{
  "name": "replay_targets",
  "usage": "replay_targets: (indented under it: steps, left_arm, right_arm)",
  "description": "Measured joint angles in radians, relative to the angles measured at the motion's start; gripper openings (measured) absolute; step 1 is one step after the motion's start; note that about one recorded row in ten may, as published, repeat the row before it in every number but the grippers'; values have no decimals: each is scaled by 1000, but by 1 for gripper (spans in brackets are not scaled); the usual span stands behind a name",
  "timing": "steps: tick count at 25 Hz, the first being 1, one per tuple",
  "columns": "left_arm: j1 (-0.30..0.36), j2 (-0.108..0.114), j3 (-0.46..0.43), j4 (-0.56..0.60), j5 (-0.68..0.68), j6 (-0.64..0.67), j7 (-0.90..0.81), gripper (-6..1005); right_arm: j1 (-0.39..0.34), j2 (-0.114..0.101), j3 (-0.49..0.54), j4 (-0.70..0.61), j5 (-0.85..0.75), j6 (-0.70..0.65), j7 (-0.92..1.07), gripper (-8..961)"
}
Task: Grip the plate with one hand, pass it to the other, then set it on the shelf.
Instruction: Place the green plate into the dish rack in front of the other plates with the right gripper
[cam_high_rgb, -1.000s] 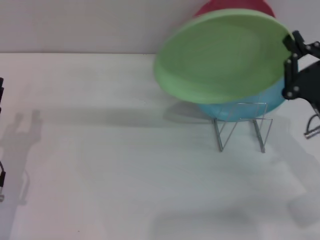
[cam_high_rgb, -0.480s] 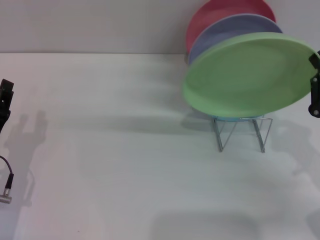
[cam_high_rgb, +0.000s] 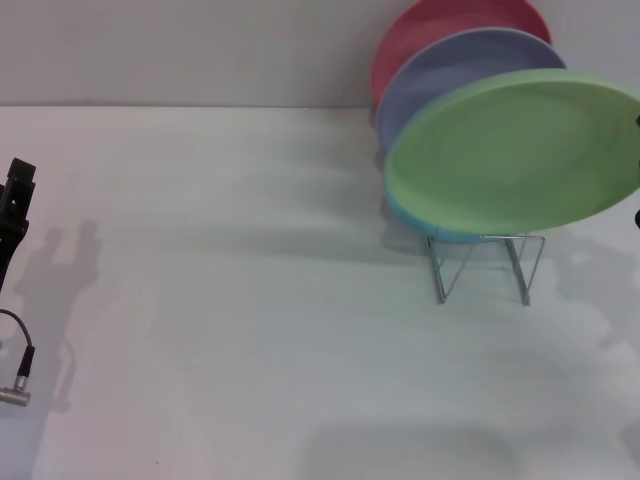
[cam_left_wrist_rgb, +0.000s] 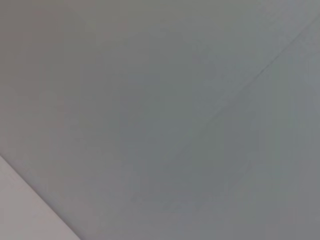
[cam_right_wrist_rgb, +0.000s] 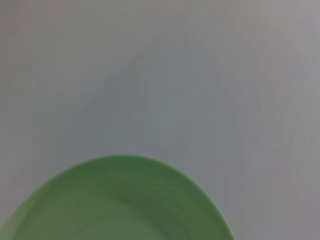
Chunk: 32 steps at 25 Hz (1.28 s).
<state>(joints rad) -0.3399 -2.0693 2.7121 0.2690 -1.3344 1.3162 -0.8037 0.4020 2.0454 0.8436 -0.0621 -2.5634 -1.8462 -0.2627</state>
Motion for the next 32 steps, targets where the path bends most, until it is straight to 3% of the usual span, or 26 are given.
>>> replay_targets:
  steps: [32]
  left_arm:
    - [10,0,-4,24,26,1,0,556]
  right_arm:
    - [9,-4,-88,-64,6,80,-28,20]
